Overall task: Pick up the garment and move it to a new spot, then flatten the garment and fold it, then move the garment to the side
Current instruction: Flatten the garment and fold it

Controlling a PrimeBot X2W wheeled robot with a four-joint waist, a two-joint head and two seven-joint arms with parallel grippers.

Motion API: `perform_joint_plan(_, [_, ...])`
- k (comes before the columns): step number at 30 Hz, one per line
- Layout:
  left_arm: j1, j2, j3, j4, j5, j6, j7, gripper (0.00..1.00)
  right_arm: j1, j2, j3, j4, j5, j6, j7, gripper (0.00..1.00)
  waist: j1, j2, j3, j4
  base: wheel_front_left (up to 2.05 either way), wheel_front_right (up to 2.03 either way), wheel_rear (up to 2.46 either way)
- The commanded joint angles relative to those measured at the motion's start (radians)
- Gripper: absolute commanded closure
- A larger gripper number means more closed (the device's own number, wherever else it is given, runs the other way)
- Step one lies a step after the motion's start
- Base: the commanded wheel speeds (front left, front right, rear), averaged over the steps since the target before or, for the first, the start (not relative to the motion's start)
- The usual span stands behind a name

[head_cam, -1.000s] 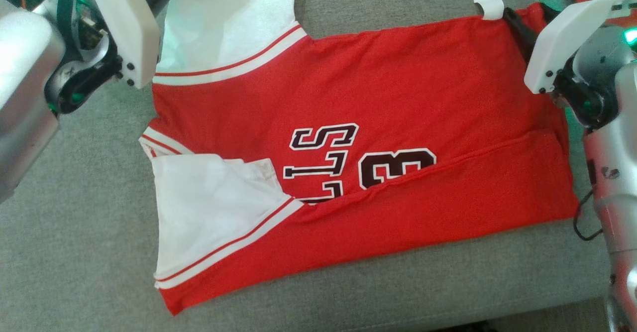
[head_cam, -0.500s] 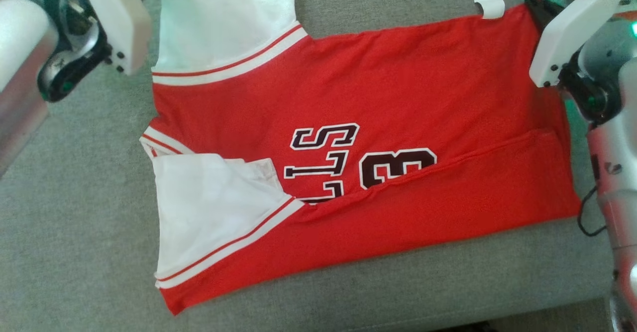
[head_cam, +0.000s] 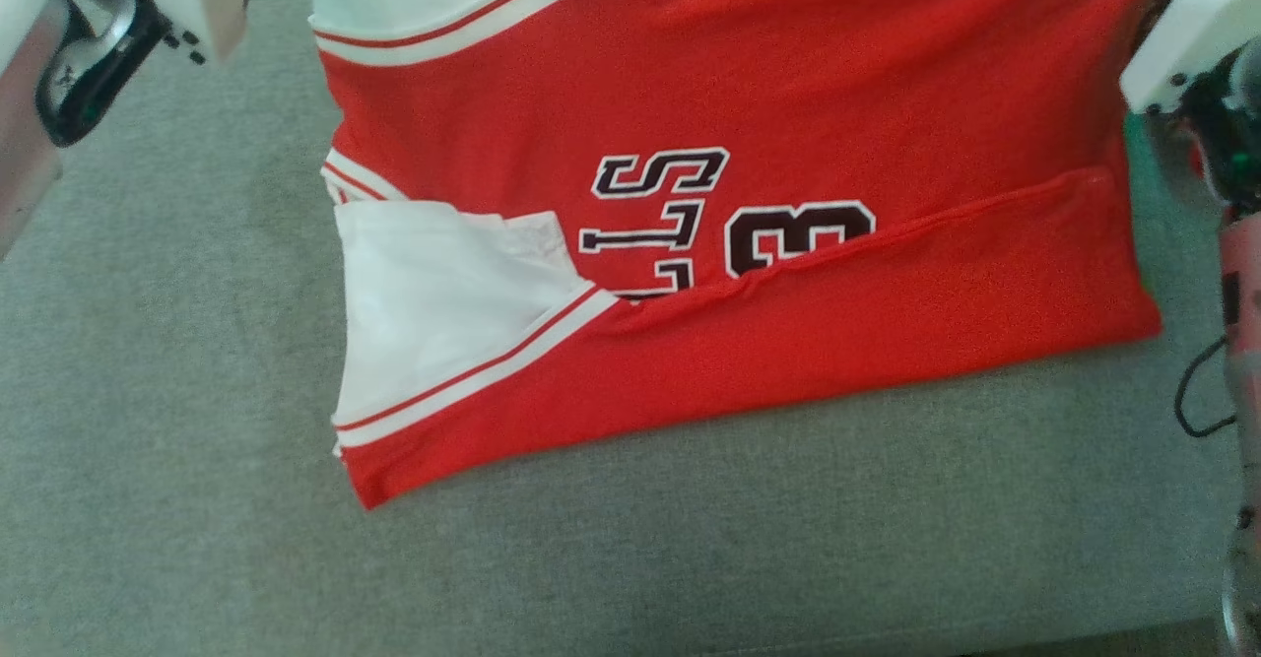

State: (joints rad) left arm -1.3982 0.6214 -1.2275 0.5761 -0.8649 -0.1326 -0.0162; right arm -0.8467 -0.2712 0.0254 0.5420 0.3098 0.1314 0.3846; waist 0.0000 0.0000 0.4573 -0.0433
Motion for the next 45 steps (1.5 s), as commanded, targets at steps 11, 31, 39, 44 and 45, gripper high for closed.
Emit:
perform_joint_plan(11, [0.086, 0.085, 0.029, -0.123, -0.041, 0.028, -0.082, 1.0, 0.199, -0.016, -0.064, -0.189, 0.017, -0.001, -0.026, 1.0, 0.0, 0.0, -0.07, 0.064, 0.0, 0.0, 0.0])
perform_joint_plan(31, [0.578, 0.305, -0.034, -0.664, -0.073, 0.318, -0.125, 1.0, 0.543, 0.041, -0.211, -0.34, -0.021, -0.001, -0.042, 1.0, 0.0, 0.0, -0.172, 0.111, 0.0, 0.0, 0.0])
perform_joint_plan(39, [0.717, 0.261, -0.046, -0.684, -0.067, 0.351, -0.136, 1.0, 0.597, 0.066, -0.224, -0.322, -0.027, -0.001, -0.054, 1.0, 0.0, 0.0, -0.17, 0.119, 0.0, 0.0, 0.0])
perform_joint_plan(44, [0.763, 0.214, -0.047, -0.631, -0.067, 0.349, -0.162, 0.87, 0.614, 0.071, -0.229, -0.305, -0.028, -0.001, -0.076, 0.0, 0.0, 0.0, -0.184, 0.116, 0.0, 0.0, 0.0])
perform_joint_plan(45, [0.772, 0.205, -0.047, -0.623, -0.072, 0.351, -0.167, 0.47, 0.619, 0.072, -0.233, -0.304, -0.028, -0.001, -0.085, 0.0, 0.0, 0.0, -0.191, 0.114, 0.0, 0.0, 0.0])
